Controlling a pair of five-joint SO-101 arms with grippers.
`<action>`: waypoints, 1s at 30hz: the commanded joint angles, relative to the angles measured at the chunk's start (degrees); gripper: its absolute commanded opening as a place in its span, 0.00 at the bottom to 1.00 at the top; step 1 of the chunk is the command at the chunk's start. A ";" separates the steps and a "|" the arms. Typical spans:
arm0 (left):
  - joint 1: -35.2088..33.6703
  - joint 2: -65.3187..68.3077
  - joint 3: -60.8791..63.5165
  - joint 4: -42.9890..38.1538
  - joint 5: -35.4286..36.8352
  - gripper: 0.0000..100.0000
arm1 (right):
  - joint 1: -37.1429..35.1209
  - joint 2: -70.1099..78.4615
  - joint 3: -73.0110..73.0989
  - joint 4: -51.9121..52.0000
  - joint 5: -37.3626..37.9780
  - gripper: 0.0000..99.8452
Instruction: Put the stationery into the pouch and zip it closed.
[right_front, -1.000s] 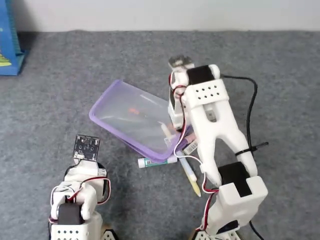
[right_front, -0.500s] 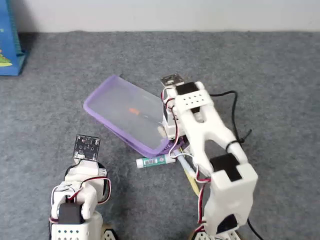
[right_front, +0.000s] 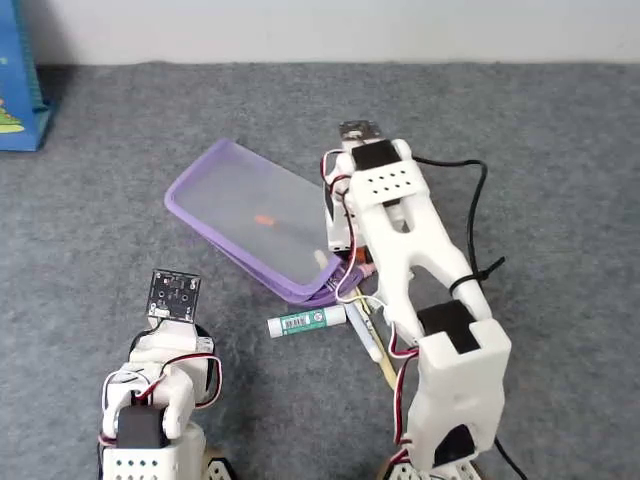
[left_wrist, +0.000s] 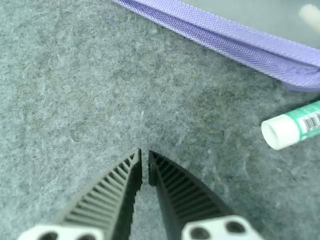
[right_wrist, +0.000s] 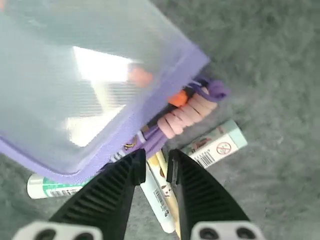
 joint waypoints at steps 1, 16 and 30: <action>-0.09 -0.79 -0.22 0.26 0.62 0.03 | 2.24 -0.57 -3.25 0.92 -3.52 0.13; -0.09 -0.79 -0.22 0.26 0.62 0.03 | 3.21 8.75 -3.34 -6.29 -4.57 0.17; -0.09 -0.79 -0.22 0.26 0.62 0.03 | 3.56 8.57 -3.43 -9.80 -4.57 0.17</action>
